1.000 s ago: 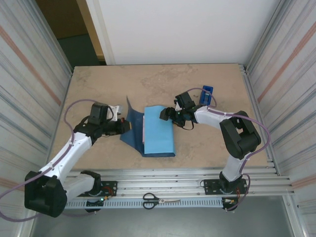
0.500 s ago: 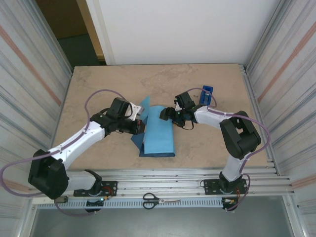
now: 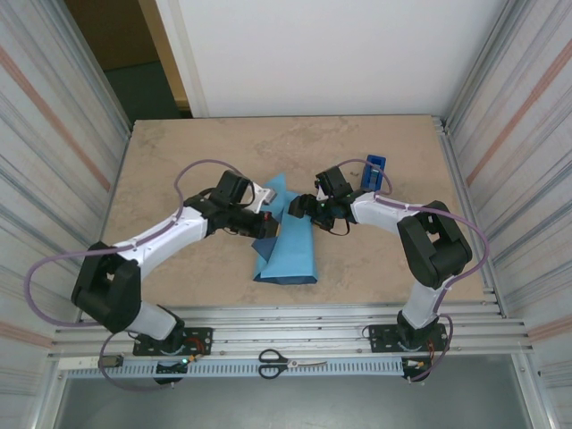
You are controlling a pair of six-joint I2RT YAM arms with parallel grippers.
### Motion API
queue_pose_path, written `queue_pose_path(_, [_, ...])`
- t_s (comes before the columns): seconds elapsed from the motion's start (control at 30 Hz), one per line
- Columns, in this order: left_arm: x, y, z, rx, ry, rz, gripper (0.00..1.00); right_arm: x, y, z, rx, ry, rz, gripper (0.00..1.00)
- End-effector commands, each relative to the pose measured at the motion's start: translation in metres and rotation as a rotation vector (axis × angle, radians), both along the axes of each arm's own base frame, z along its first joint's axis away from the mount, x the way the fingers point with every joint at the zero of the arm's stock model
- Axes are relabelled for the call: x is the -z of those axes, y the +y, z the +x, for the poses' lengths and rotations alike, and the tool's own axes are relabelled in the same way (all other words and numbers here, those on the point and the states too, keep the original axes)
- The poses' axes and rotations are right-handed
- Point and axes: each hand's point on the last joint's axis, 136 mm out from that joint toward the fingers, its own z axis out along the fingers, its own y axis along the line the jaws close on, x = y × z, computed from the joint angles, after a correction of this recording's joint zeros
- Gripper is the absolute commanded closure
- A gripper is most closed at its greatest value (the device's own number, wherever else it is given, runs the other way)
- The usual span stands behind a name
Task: Wrap the gift box in paper
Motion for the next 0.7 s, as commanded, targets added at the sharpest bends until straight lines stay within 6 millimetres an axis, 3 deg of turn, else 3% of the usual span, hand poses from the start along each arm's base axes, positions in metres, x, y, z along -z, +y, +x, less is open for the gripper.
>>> queue_pose_path(0.0, [-0.018,-0.021,-0.001,0.082,-0.023,-0.078,1.0,0.064,-0.026,-0.051,0.005,0.22,-0.185,0.27])
queue_pose_path(0.67, [0.026,-0.044,-0.003,0.139,0.097,-0.057,1.0,0.068,-0.027,-0.057,0.006,0.233,-0.182,0.27])
